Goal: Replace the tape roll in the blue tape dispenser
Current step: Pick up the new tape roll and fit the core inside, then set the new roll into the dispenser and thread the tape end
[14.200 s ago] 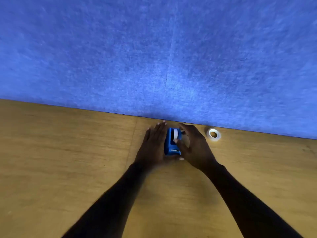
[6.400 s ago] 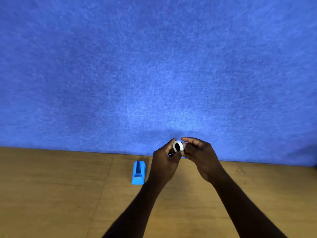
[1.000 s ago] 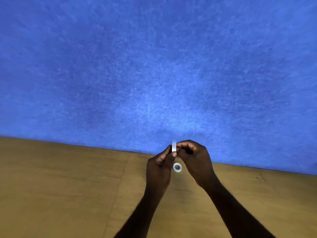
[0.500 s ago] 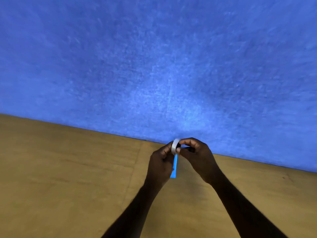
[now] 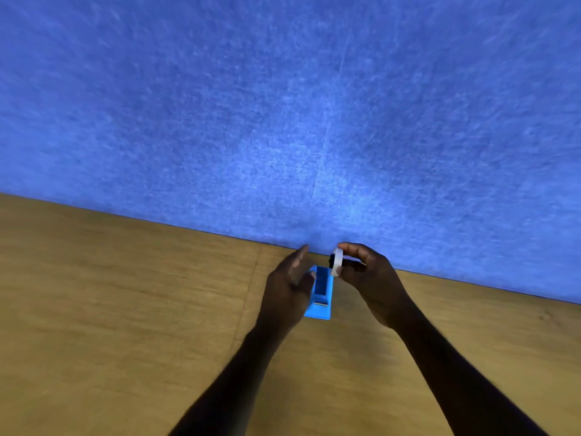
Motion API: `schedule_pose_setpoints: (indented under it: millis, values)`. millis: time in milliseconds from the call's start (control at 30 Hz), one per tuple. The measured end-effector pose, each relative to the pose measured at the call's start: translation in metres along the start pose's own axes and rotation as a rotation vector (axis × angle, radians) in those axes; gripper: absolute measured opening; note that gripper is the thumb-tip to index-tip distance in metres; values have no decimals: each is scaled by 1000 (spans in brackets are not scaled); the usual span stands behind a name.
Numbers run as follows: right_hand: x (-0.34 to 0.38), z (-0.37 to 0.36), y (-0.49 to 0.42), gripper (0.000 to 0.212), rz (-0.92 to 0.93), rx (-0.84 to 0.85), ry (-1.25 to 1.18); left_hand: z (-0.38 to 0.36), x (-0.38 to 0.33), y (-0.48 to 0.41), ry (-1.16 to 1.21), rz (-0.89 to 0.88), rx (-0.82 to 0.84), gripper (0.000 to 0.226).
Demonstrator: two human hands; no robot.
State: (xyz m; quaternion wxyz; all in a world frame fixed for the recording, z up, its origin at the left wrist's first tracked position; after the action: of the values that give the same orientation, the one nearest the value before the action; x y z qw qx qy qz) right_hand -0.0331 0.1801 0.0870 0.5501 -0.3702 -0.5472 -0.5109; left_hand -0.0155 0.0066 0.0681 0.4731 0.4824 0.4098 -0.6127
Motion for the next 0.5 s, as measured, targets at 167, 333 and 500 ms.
schedule_pose_setpoints:
  millis: [167, 333, 500]
  values:
    - [-21, 1, -8, 61, -7, 44, -49, 1, 33, -4, -32, 102, 292, 101]
    - [-34, -1, -15, 65, 3, 60, -15, -7, 47, -7, -188, 144, 467, 138]
    - [-39, -5, -19, 51, 15, 56, 85, -13, 54, -16, -284, 74, 484, 138]
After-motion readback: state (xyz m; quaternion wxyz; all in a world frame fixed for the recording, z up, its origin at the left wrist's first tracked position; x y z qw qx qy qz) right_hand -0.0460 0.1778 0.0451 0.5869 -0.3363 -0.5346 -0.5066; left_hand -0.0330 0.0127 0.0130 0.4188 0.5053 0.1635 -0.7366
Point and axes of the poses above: each hand's wrist, its own y-axis away from the middle knuckle, its own z-axis out of the back of the hand, x = y × z, the point moved 4 cm from there along -y, towards the middle knuckle, and after that the axes turned 12 degrees about x, right-handed, at the moved point
